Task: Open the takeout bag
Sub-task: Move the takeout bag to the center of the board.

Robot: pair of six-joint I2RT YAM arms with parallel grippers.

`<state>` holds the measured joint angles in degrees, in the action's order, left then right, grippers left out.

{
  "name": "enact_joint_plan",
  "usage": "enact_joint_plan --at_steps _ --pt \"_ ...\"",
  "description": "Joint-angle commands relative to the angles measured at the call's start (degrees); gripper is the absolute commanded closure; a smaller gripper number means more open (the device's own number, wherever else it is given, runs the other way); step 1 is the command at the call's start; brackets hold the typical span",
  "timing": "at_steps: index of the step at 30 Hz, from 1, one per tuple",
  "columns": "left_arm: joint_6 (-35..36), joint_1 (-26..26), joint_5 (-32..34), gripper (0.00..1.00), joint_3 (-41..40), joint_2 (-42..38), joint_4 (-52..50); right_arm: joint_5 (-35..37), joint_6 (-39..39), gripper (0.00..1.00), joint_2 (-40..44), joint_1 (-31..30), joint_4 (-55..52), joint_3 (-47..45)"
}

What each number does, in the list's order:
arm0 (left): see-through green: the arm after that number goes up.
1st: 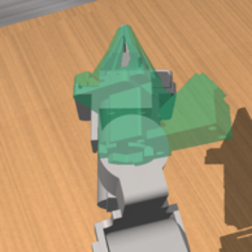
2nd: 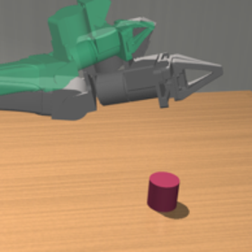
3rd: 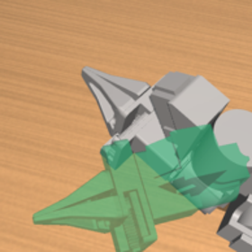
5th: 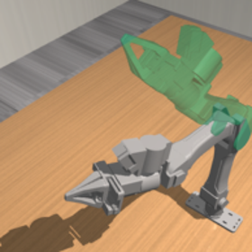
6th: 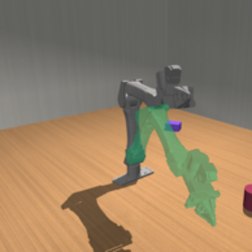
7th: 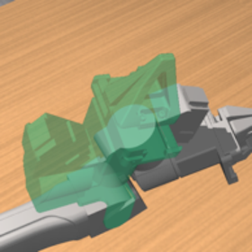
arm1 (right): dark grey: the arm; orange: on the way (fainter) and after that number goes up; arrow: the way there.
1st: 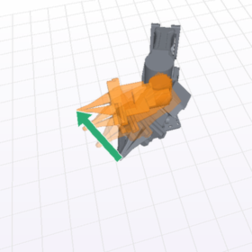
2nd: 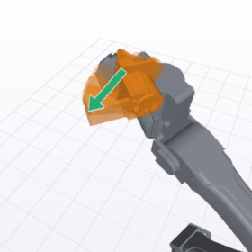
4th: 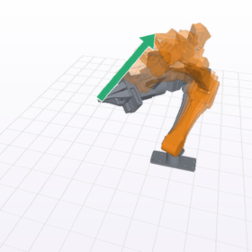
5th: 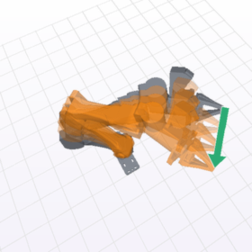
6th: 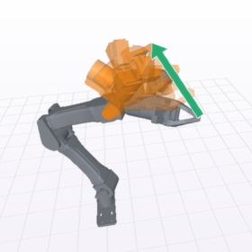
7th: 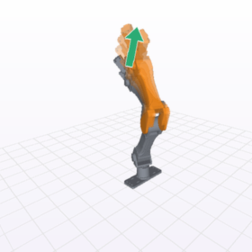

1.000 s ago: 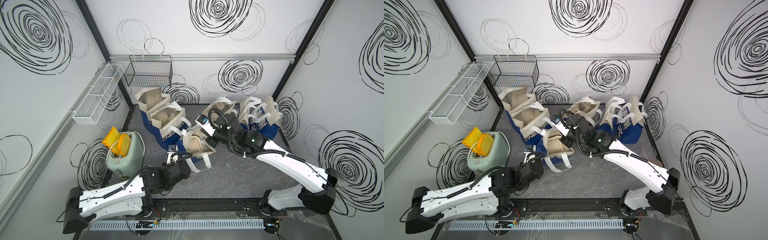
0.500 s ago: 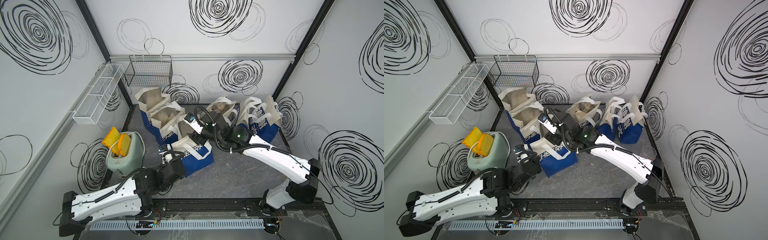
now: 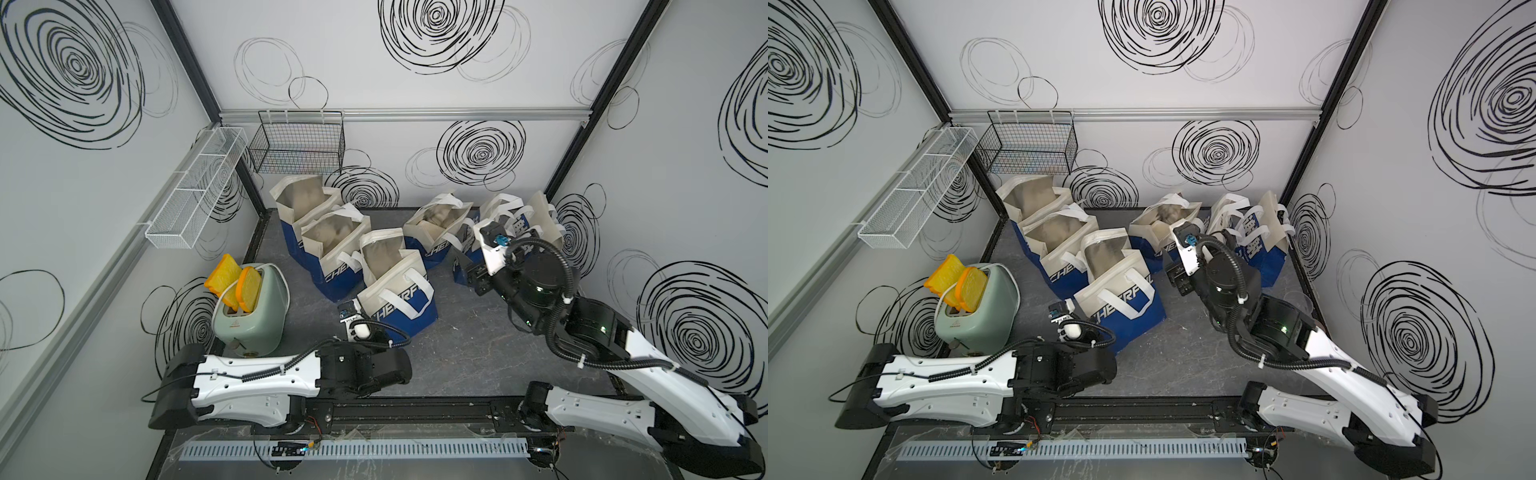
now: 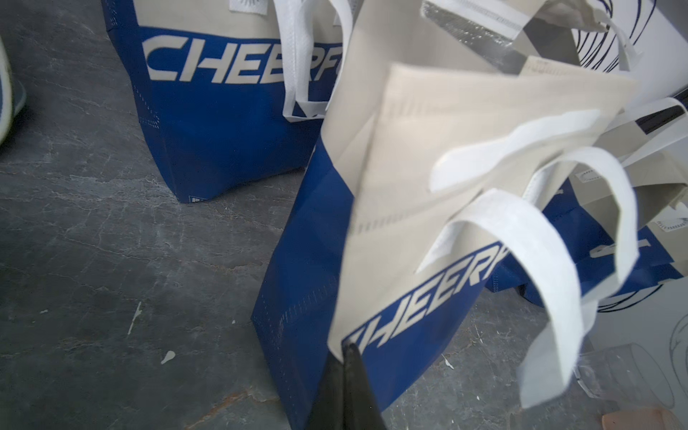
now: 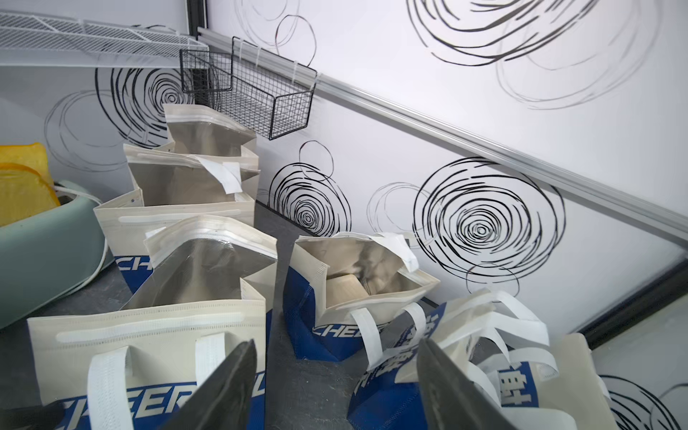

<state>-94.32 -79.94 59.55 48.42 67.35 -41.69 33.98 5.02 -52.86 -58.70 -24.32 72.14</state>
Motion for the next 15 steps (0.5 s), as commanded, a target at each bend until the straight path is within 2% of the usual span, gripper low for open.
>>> enact_joint_plan --at_steps 1,4,6,8,12,14,15 --pt "-15.0 -2.2 6.9 1.00 3.7 5.6 -8.7 2.7 -4.1 0.30 1.5 0.0 -4.8 -2.1" --pt "-23.1 -4.7 9.2 1.00 10.1 13.9 -15.6 2.4 -6.8 0.30 4.5 0.0 -7.2 -3.6" --pt "-29.4 -6.6 12.0 1.00 17.5 21.5 -25.3 1.1 -8.9 0.31 7.1 -0.1 -8.6 -5.0" --pt "-42.0 -8.3 12.7 1.00 24.3 29.6 -38.1 0.1 -10.4 0.31 8.8 0.0 -10.3 -5.9" --pt "-44.6 -10.2 12.7 1.00 29.0 37.0 -38.5 -2.2 -11.5 0.30 10.1 0.0 -14.7 -6.6" --pt "-45.6 -10.8 11.8 0.87 30.3 38.7 -38.5 -2.9 -11.8 0.29 10.1 0.0 -16.2 -6.4" --pt "-45.9 -11.0 11.3 0.84 30.6 39.1 -38.4 -3.2 -12.0 0.29 10.1 0.1 -16.7 -6.1"
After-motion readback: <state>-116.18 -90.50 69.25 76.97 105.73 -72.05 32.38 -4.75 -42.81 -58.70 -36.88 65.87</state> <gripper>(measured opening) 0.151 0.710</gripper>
